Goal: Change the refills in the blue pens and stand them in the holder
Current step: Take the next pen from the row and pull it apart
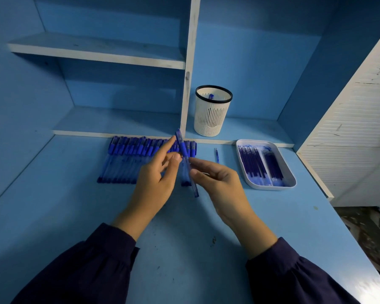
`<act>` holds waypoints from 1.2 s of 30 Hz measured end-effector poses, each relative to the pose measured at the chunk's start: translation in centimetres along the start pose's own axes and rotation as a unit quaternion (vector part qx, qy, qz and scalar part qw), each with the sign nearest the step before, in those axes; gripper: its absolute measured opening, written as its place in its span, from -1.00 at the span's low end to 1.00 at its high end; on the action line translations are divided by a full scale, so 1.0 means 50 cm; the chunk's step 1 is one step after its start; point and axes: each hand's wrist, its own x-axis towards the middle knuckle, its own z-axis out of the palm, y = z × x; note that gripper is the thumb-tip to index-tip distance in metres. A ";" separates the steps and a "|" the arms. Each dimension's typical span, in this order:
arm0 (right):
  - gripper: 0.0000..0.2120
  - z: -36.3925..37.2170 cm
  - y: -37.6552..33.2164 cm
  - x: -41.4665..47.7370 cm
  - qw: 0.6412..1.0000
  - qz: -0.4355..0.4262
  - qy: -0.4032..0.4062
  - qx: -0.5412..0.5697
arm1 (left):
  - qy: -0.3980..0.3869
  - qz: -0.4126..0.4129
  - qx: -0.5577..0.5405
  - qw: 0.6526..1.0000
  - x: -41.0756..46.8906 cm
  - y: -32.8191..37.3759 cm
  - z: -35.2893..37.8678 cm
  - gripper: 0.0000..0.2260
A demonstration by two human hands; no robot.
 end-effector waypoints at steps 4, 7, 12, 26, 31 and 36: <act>-0.72 0.018 -0.006 -0.021 1.000 -0.028 -0.006 0.003 | 0.046 -0.004 -0.110 0.993 -0.005 0.025 0.006 -0.73; -0.71 0.028 -0.006 -0.035 0.998 -0.056 -0.021 -0.009 | 0.079 -0.008 -0.178 0.981 -0.008 0.032 0.007 -0.75; -0.75 0.016 -0.015 -0.039 0.995 -0.092 0.027 -0.027 | 0.110 -0.037 -0.224 0.968 -0.011 0.033 -0.001 -0.74; -0.92 -0.012 -0.018 -0.024 0.980 -0.157 0.084 -0.093 | -0.070 0.032 -0.027 0.997 -0.048 -0.002 0.002 -0.81; -0.94 -0.009 -0.008 -0.021 0.979 -0.151 0.094 -0.097 | -0.082 0.094 0.018 0.992 -0.053 -0.020 0.008 -0.90; -0.91 -0.004 -0.002 -0.020 0.981 -0.148 0.100 -0.075 | -0.043 0.115 0.001 0.992 -0.057 -0.018 0.012 -0.87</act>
